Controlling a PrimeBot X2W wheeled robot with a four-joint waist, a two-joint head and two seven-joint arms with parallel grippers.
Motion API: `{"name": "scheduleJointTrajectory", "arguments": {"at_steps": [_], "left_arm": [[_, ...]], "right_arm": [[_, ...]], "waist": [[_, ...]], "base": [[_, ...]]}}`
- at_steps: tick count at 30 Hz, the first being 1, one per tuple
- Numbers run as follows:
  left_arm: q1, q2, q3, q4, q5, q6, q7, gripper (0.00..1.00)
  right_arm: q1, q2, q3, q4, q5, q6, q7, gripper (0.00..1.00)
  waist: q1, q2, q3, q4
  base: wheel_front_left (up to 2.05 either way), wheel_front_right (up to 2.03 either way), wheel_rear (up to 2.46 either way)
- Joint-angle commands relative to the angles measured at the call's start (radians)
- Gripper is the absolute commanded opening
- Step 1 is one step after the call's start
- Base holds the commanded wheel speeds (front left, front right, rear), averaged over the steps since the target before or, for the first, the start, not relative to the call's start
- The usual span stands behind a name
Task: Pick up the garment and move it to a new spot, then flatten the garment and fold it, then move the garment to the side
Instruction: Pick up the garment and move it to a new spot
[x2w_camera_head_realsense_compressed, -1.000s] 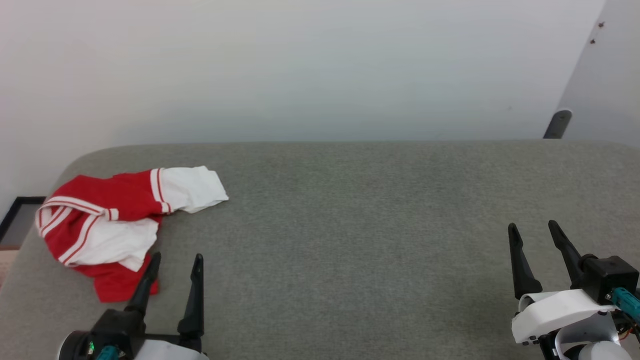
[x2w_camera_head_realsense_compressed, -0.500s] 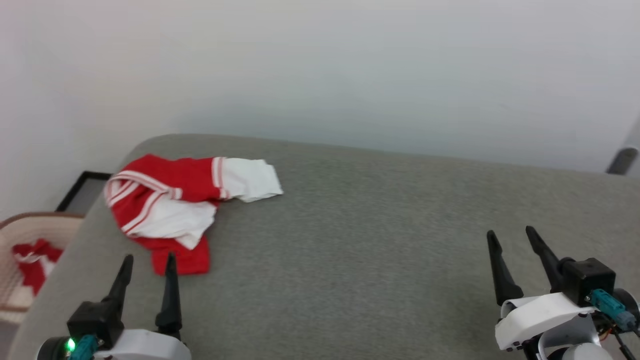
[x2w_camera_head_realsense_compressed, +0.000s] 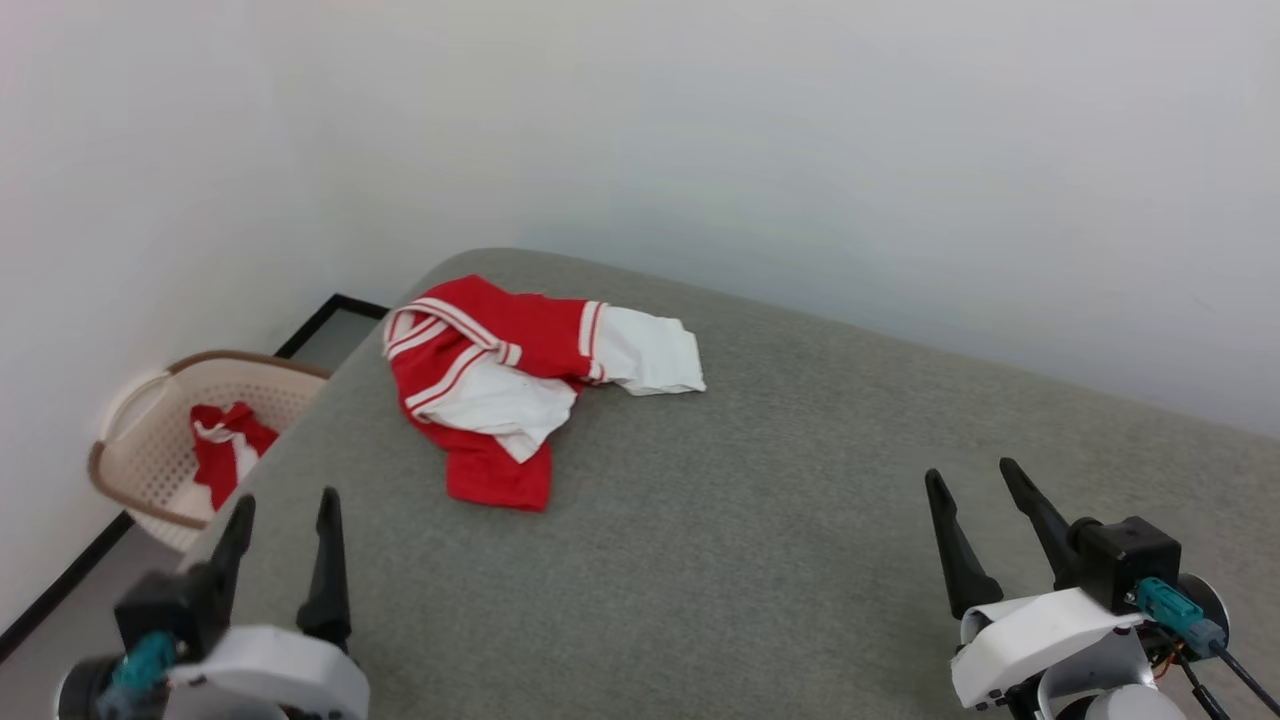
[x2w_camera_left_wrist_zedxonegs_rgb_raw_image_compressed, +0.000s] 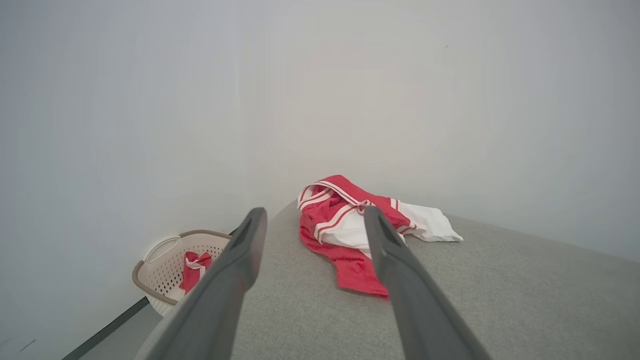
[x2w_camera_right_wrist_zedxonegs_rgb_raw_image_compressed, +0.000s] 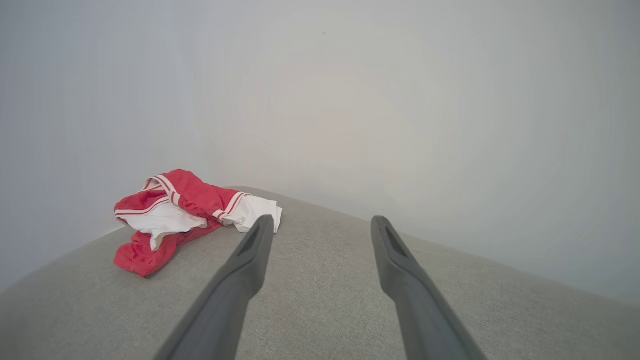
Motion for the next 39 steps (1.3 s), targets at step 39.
{"name": "scheduleJointTrajectory", "arguments": {"at_steps": [39], "left_arm": [[-0.926, 0.270, -0.063, 0.679, -0.257, -0.163, 0.866, 1.00]], "right_arm": [[-0.304, -0.110, 0.026, -0.224, -0.011, 0.000, 0.092, 1.00]], "waist": [[0.0000, 0.0000, 0.693, -0.336]], "base": [[0.00, 0.00, 0.00]]}}
